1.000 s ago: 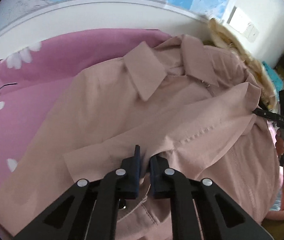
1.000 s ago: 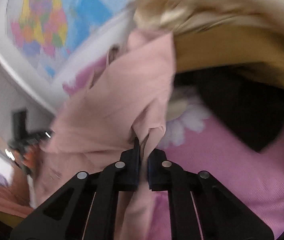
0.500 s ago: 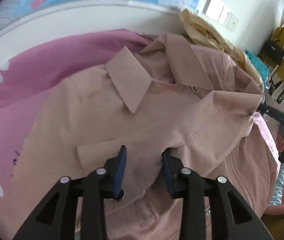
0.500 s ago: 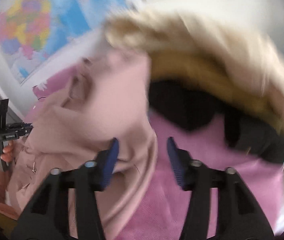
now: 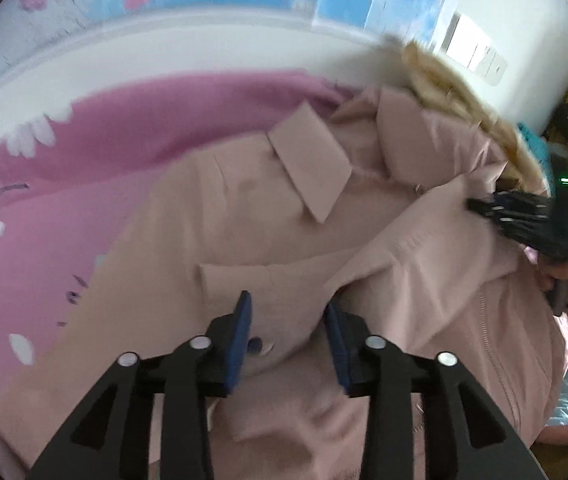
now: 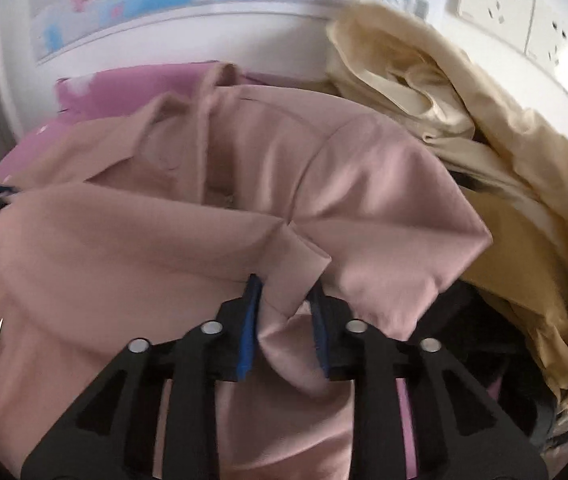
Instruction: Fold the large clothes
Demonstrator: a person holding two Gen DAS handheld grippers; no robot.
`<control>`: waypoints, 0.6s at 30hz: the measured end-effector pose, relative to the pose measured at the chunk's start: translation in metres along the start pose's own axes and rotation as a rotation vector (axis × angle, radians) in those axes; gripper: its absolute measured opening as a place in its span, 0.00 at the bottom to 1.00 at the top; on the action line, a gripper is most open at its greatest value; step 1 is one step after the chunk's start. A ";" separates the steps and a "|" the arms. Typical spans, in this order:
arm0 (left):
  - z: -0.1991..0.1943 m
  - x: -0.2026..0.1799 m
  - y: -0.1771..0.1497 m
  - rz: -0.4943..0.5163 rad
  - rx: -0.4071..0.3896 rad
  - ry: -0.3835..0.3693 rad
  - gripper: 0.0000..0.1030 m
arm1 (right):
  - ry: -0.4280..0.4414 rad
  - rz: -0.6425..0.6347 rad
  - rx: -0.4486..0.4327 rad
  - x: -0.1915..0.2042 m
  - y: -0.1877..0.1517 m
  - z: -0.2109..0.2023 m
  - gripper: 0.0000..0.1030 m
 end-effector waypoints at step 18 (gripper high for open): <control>-0.119 0.068 -0.084 -0.039 -0.194 0.254 0.52 | 0.230 -0.411 -0.146 0.165 -0.003 -0.066 0.68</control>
Point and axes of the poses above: each gripper's, at about its wrist camera, not at the fingertips, and z roughly the way its jaws point, x to its left, y to its top, the point moved 3 cm from there along z, roughly the way its jaws point, and after that the axes turned 1 degree about z, right-handed, at the moved point
